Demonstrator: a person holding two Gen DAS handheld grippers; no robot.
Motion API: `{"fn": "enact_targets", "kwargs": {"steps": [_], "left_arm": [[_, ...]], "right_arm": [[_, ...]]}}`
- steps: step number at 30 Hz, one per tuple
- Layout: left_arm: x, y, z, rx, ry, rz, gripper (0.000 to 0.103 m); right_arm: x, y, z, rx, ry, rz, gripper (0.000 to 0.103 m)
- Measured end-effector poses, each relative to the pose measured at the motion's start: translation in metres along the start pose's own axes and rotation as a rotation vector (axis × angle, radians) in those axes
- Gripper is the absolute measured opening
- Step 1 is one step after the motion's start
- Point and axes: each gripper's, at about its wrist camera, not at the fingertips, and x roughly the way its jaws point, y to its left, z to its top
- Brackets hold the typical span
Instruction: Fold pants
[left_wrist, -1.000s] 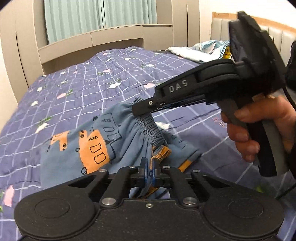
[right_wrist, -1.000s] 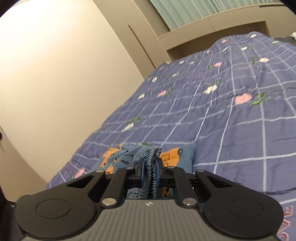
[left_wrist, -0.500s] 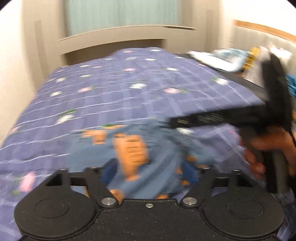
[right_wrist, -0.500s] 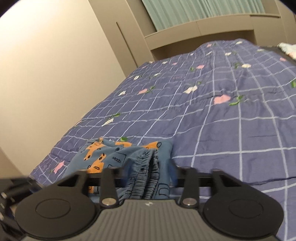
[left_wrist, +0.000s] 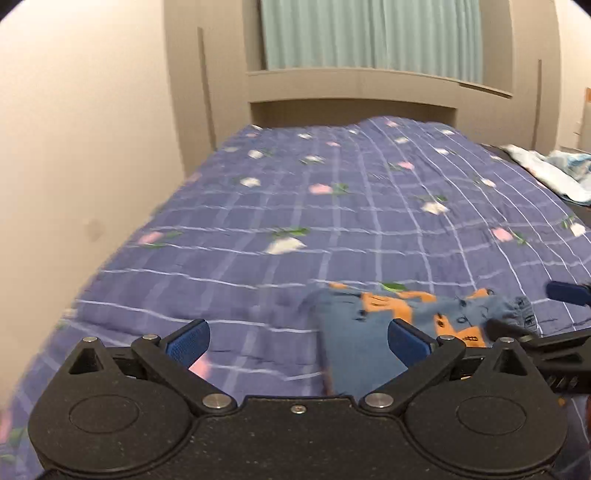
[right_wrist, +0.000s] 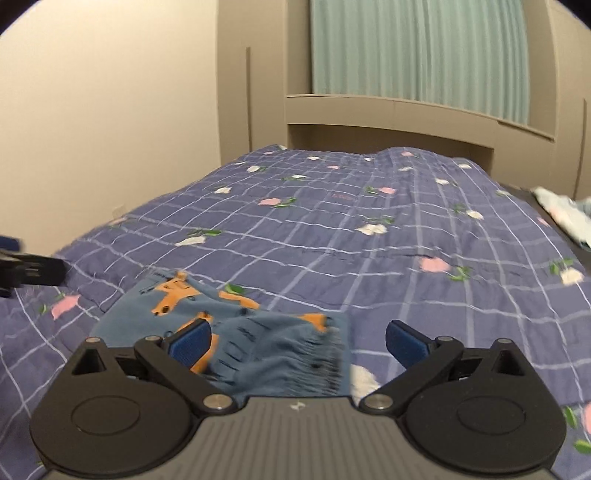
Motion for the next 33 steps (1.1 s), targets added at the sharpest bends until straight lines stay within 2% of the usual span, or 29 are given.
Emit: {"fn": "enact_targets", "kwargs": {"steps": [2,5,10,12,15,17,20,22,26,28,33], "left_arm": [[0.024,-0.012,-0.004,0.045,0.01,-0.021,0.102],[0.049,-0.024,-0.009,0.1,0.002,0.051,0.102],[0.07,-0.017,-0.012,0.063,0.012,0.031,0.102],[0.077,-0.014,-0.016,0.05,0.022,0.019,0.103],[0.085,-0.007,-0.019,0.005,0.042,-0.007,0.103],[0.081,-0.006,-0.014,-0.011,0.03,-0.004,0.102],[0.073,-0.006,-0.007,-0.019,-0.031,0.007,0.102],[0.079,-0.007,-0.004,-0.018,-0.008,0.018,0.102],[0.099,-0.006,-0.009,-0.012,0.06,0.046,0.103],[0.102,-0.001,-0.01,-0.04,0.065,0.03,0.103],[0.087,0.0,-0.005,-0.047,0.059,0.052,0.102]], "right_arm": [[0.011,0.012,-0.001,-0.06,0.001,-0.019,0.103],[0.026,0.022,-0.005,-0.153,0.02,-0.102,0.103],[0.038,0.004,-0.013,-0.148,0.056,-0.161,0.103],[0.039,-0.01,-0.02,-0.125,0.063,-0.15,0.103],[0.038,-0.03,-0.023,-0.04,0.073,-0.086,0.103],[0.027,-0.032,-0.017,-0.029,0.026,-0.07,0.103],[0.016,-0.028,-0.008,-0.055,-0.053,-0.079,0.103],[0.024,-0.025,-0.004,-0.075,-0.036,-0.081,0.103],[0.047,-0.028,-0.009,-0.092,0.043,-0.14,0.103],[0.05,-0.035,-0.013,-0.054,0.057,-0.118,0.103],[0.025,-0.033,-0.012,-0.053,-0.009,-0.116,0.103]]}}
